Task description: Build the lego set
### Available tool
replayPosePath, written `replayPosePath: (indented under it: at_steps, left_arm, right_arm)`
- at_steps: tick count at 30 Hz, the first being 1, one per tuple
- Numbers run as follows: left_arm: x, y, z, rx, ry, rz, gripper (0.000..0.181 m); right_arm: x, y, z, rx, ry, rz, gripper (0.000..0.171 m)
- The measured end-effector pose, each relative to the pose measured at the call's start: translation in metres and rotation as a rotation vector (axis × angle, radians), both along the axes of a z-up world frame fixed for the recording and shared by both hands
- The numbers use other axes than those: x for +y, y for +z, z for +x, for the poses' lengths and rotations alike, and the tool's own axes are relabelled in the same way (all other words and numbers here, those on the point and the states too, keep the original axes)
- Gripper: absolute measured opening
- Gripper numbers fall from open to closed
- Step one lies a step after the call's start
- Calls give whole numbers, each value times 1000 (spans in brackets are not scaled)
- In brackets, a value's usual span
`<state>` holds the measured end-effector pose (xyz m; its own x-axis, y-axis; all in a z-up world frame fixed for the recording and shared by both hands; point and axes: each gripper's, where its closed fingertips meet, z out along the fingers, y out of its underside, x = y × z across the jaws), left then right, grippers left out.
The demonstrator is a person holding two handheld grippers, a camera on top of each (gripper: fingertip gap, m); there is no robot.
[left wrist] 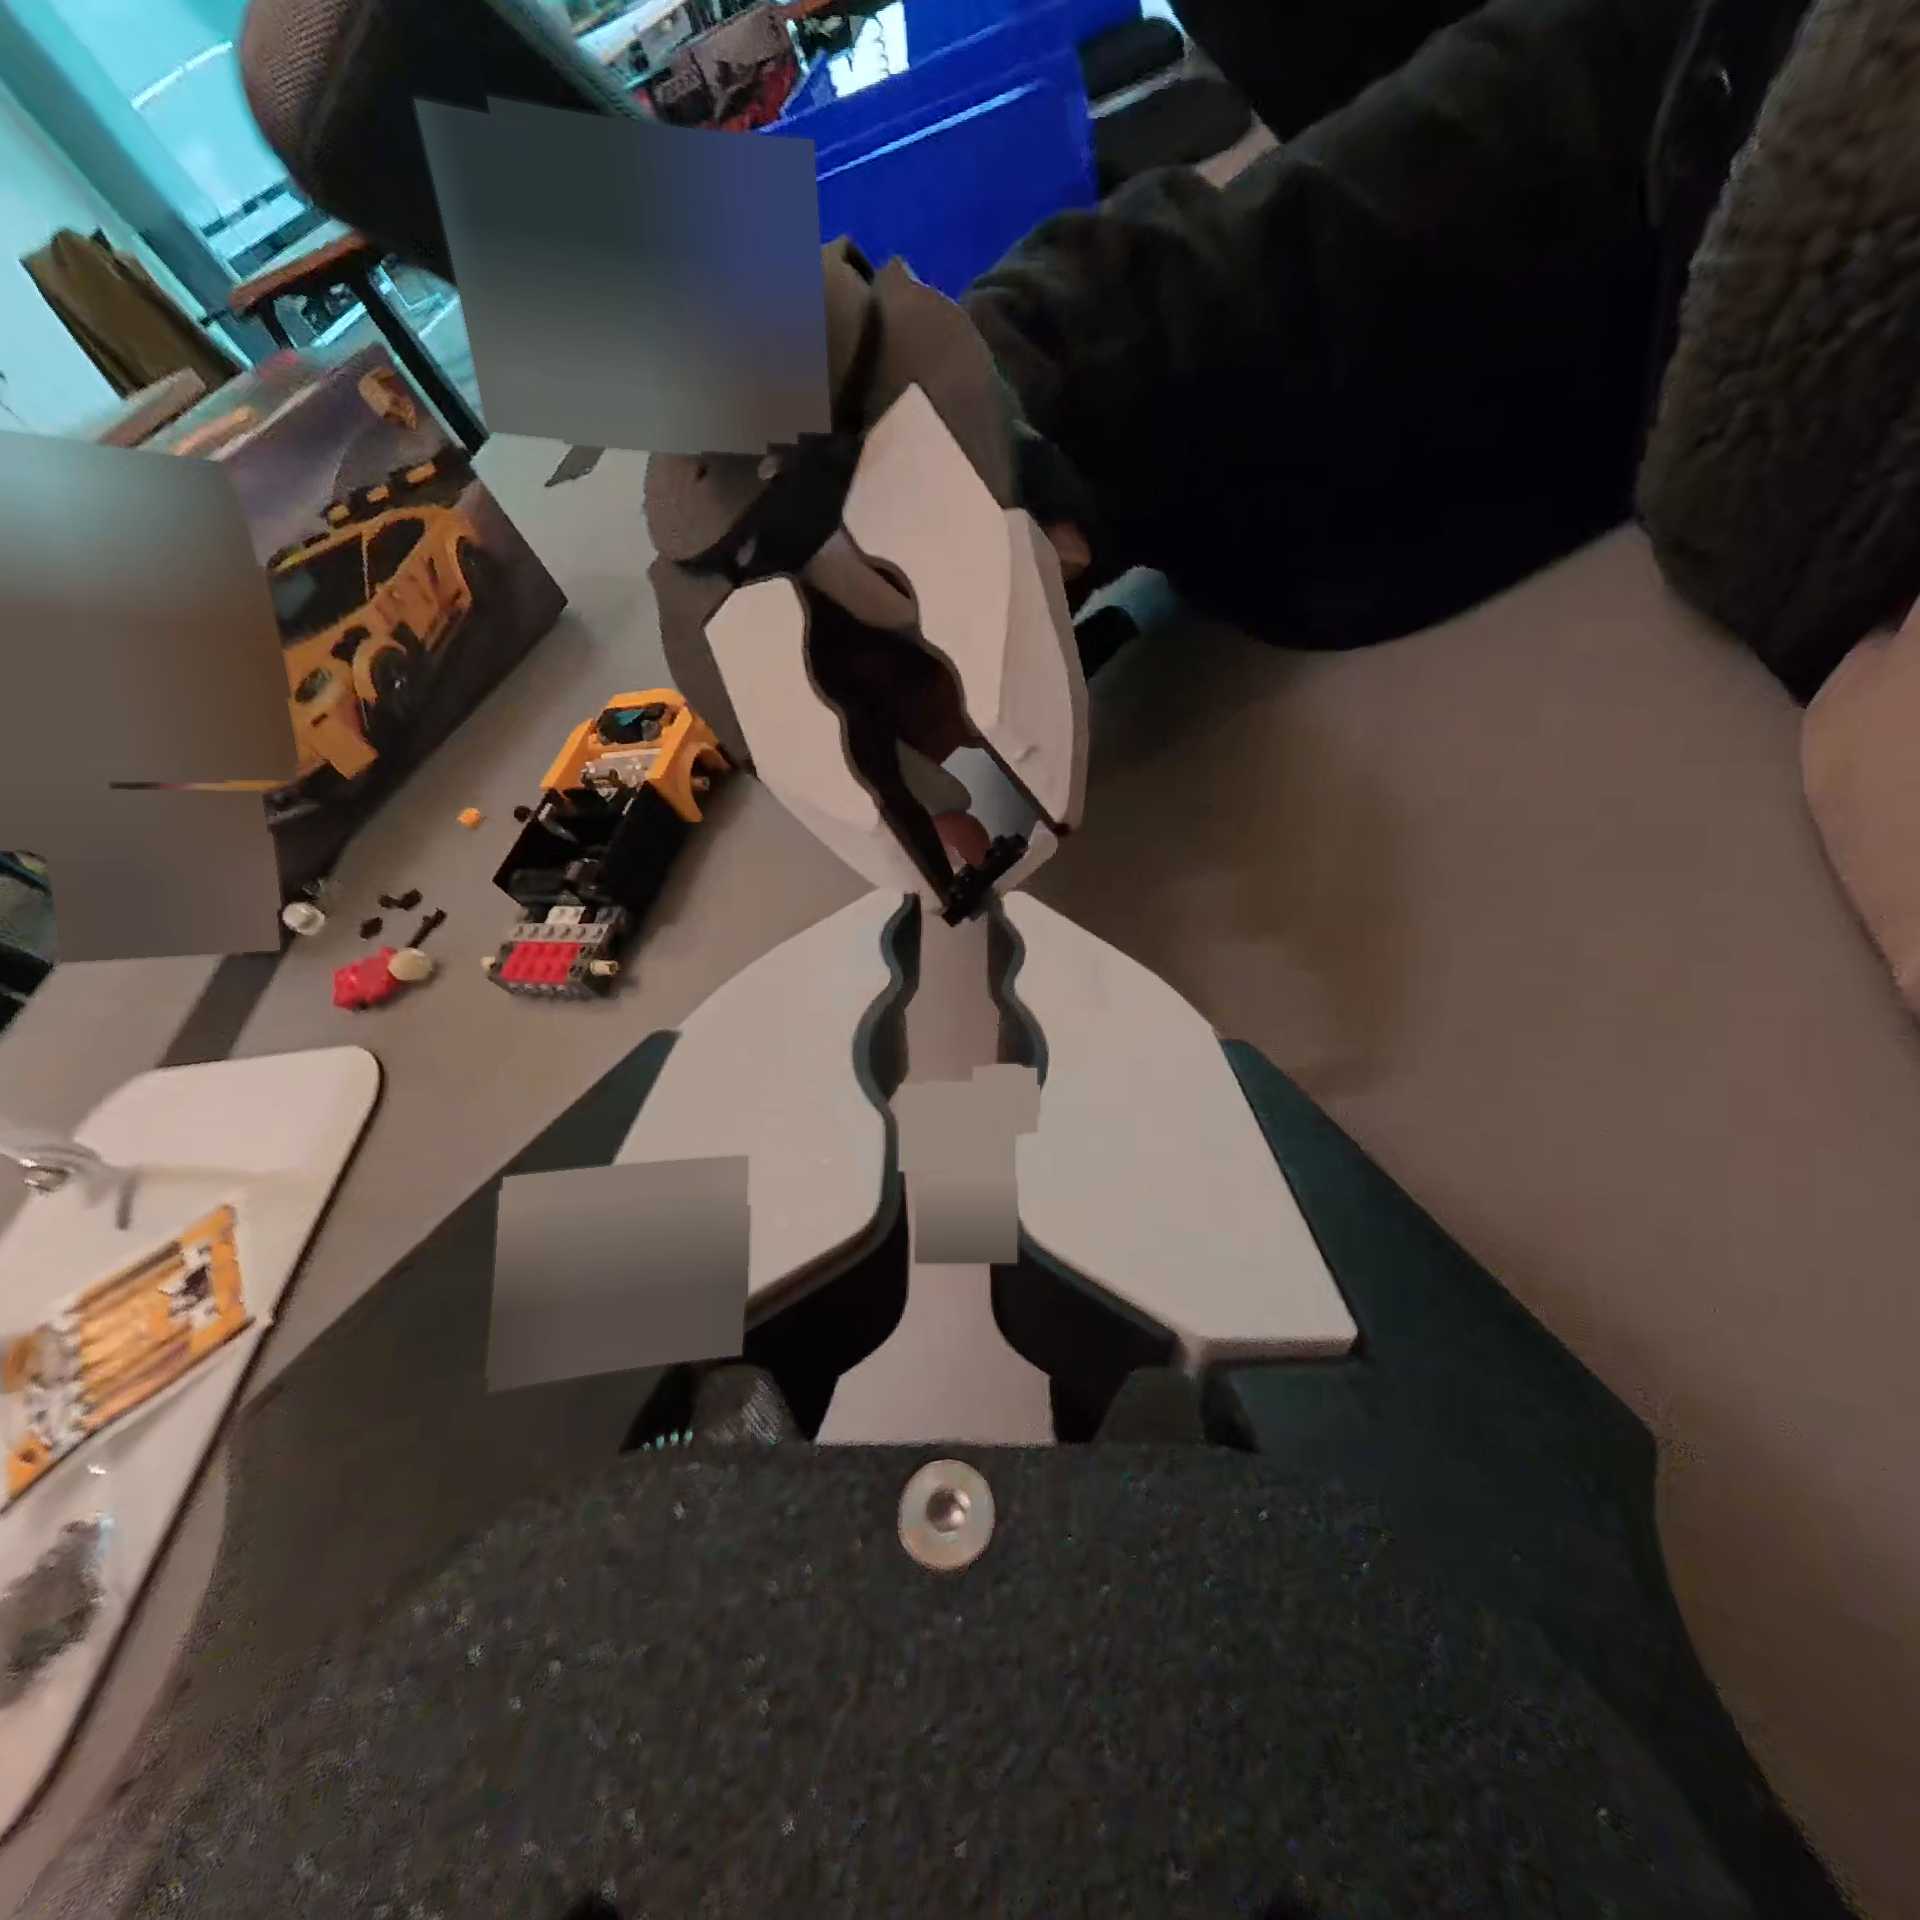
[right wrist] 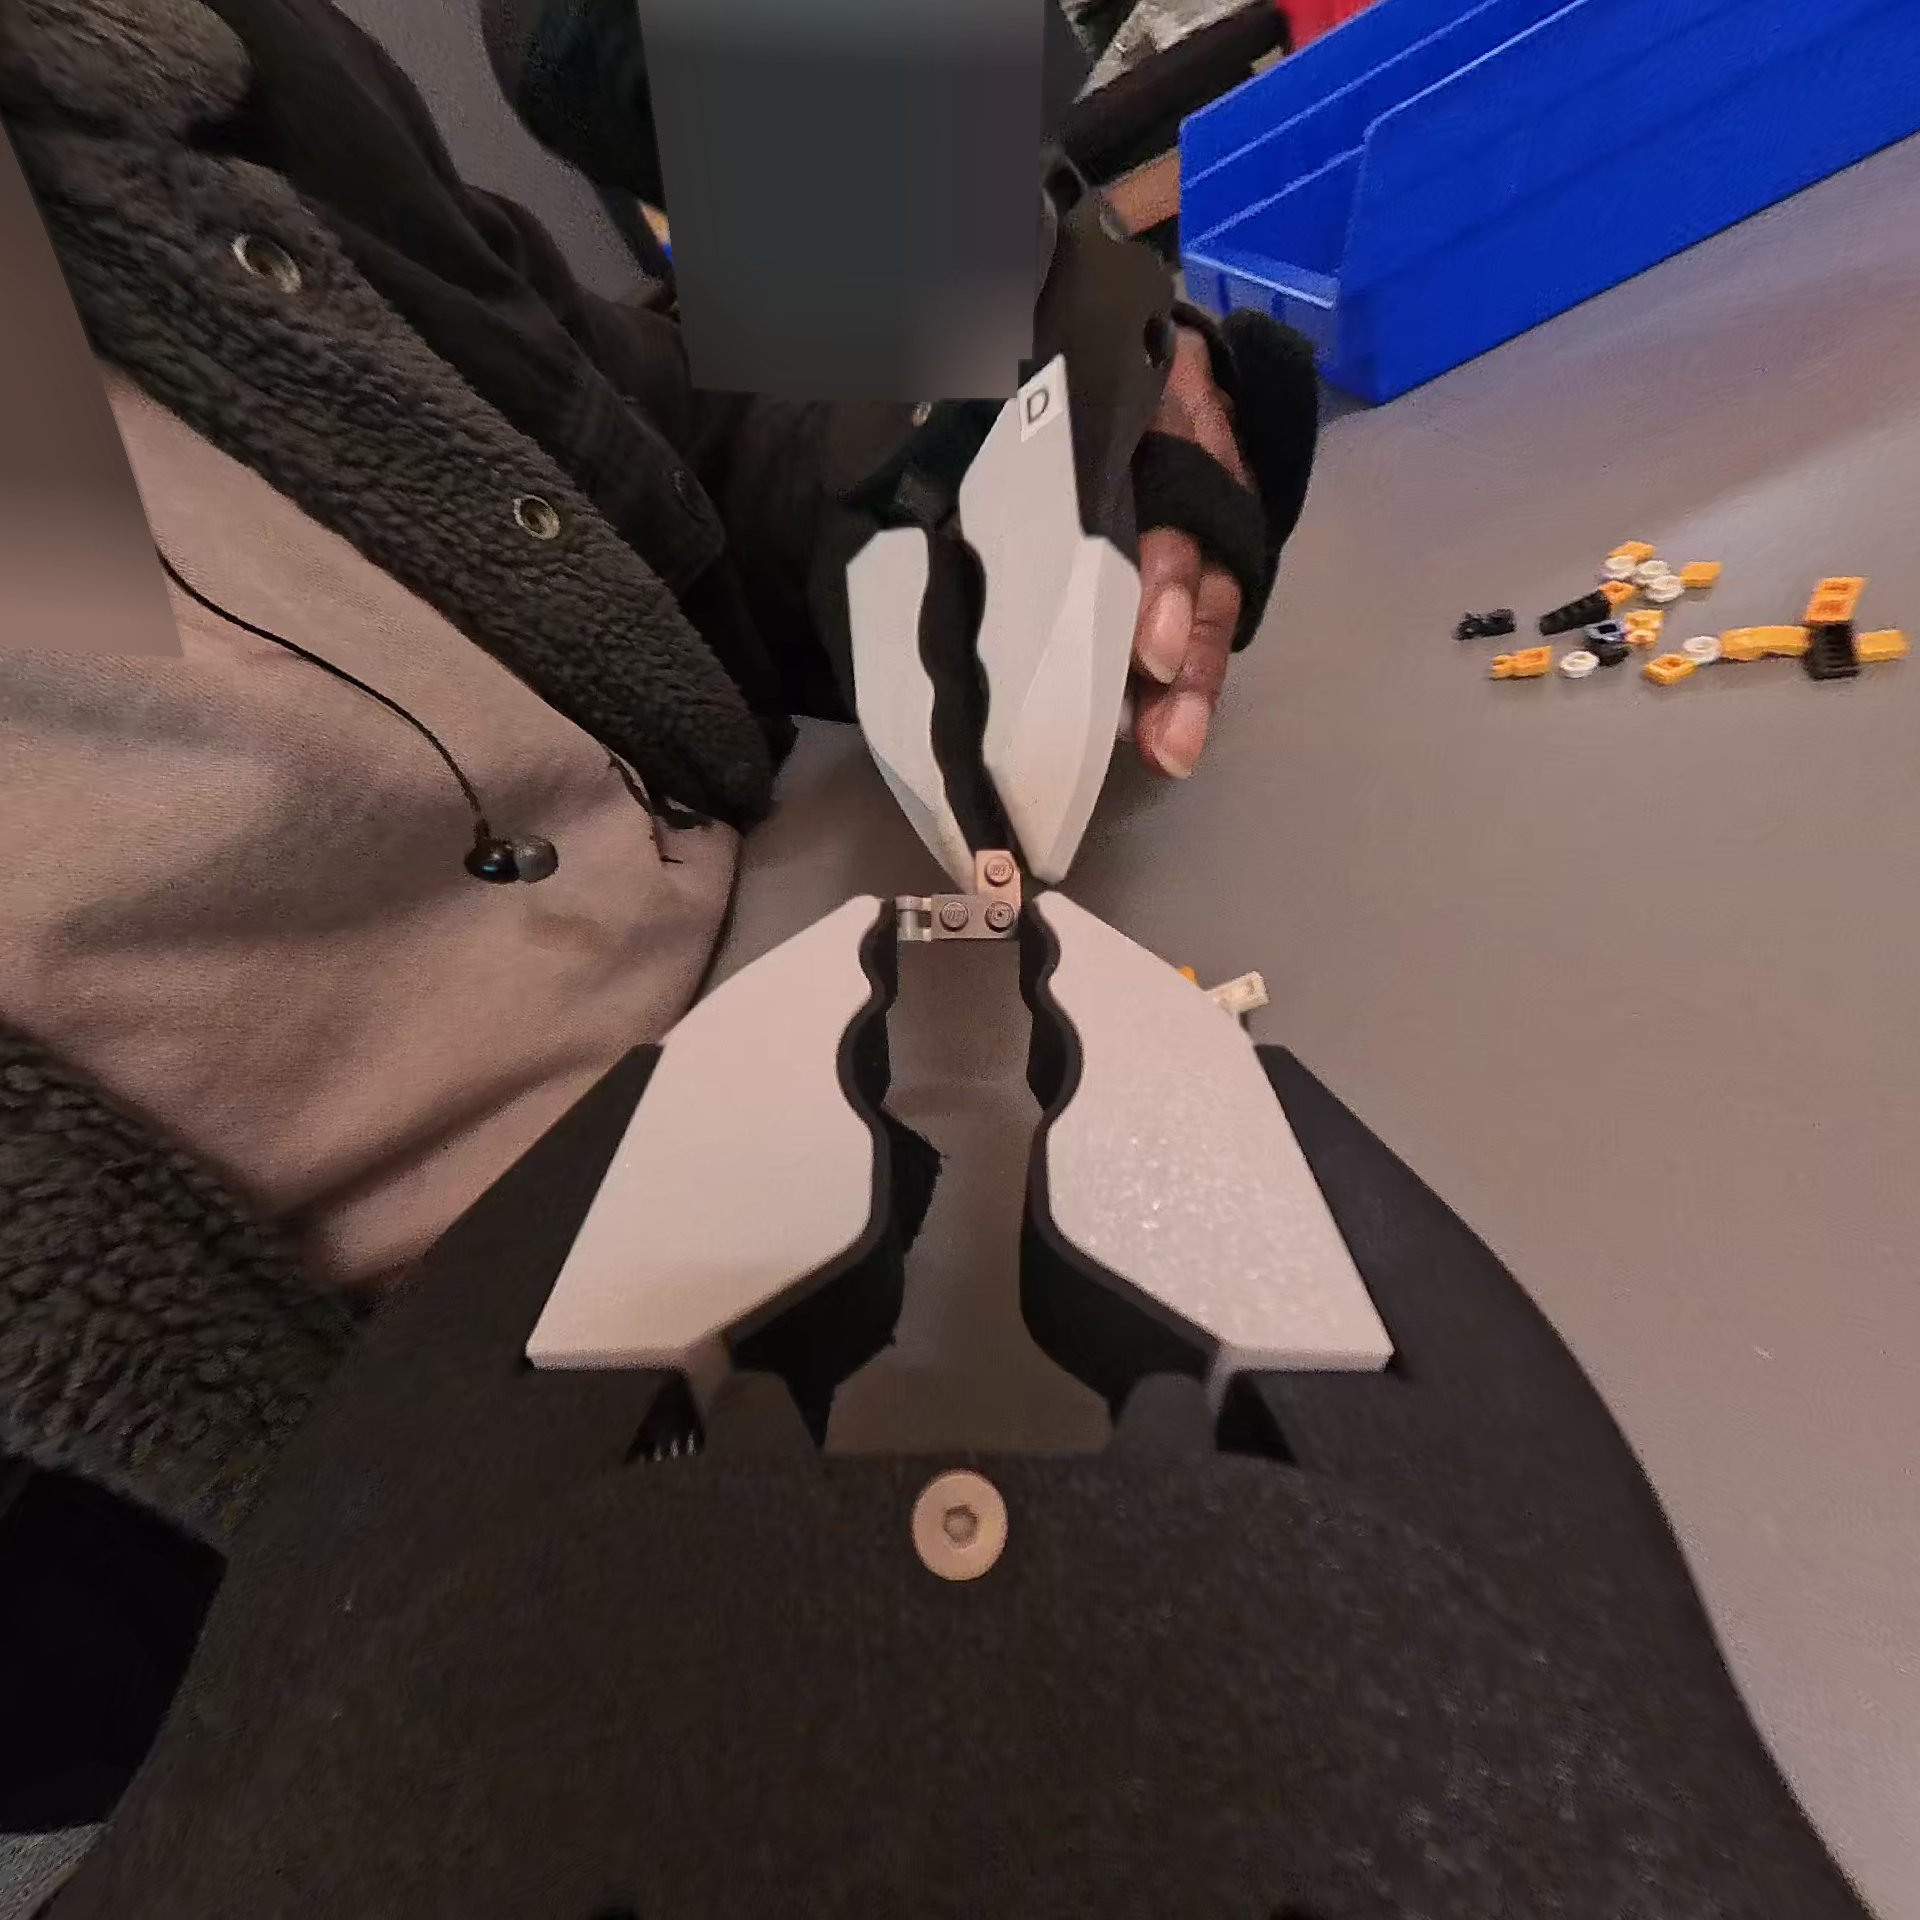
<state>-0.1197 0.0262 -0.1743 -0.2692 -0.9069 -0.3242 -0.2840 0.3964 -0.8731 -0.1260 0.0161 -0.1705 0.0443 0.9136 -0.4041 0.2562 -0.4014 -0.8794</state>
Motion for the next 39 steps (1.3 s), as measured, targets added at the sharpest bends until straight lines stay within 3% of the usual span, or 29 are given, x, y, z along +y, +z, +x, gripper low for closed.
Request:
replayPosePath:
  at_steps: [4, 7, 10, 15, 19, 32, 34, 39]
  left_arm:
    - [-1, 3, 0, -5, 16, 58, 4]
    - [6, 3, 1, 3, 64, -32, 4]
    - [19, -1, 4, 45, 147, -373, 3]
    - [38, 4, 2, 44, 189, -1125, 2]
    - [41, 3, 2, 42, 172, -1378, 2]
    - [35, -11, 5, 116, 156, -1425, 2]
    - [34, -11, 5, 119, 157, -1417, 2]
    - [42, 4, 4, 7, 122, -1426, 2]
  right_arm:
    - [-1, 5, 1, 32, 7, -26, 22]
    - [9, 8, 3, 46, -51, -12, 23]
    - [30, 11, 14, 50, -183, 52, 25]
    - [48, 13, 24, 28, -300, 137, 25]
    - [54, 4, 19, 12, -323, 83, 24]
    - [58, -6, 12, 25, -332, -109, 20]
    - [56, -8, 10, 21, -318, -120, 10]
    - [62, 8, 11, 127, -360, -158, 9]
